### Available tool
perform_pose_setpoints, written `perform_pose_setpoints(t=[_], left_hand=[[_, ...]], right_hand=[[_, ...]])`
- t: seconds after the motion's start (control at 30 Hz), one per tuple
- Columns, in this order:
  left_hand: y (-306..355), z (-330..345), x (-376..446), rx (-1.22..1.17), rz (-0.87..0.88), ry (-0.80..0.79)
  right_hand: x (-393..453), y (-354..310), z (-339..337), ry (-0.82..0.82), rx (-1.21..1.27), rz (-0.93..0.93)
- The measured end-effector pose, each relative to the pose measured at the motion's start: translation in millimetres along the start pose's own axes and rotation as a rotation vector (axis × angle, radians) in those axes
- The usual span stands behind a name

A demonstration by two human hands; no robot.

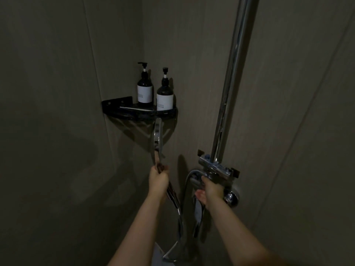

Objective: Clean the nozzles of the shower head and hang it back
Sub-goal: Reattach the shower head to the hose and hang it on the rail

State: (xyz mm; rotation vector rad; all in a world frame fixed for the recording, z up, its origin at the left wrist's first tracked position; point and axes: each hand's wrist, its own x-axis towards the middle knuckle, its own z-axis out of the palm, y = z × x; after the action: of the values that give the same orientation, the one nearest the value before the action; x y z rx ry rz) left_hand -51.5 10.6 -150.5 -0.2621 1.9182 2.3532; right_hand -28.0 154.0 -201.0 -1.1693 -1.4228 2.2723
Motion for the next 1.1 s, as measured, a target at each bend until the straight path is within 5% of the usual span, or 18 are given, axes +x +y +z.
perform_pose_setpoints(t=[0.6, 0.77, 1.1], left_hand=[[8, 10, -5, -0.053, 0.047, -0.028], [6, 12, -3, -0.063, 0.037, -0.044], [12, 1, -9, -0.032, 0.057, -0.055]], right_hand=[[-10, -4, 6, -0.067, 0.170, 0.020], [-23, -1, 26, 0.066, 0.333, 0.020], [-46, -1, 39, 0.305, 0.234, -0.051]])
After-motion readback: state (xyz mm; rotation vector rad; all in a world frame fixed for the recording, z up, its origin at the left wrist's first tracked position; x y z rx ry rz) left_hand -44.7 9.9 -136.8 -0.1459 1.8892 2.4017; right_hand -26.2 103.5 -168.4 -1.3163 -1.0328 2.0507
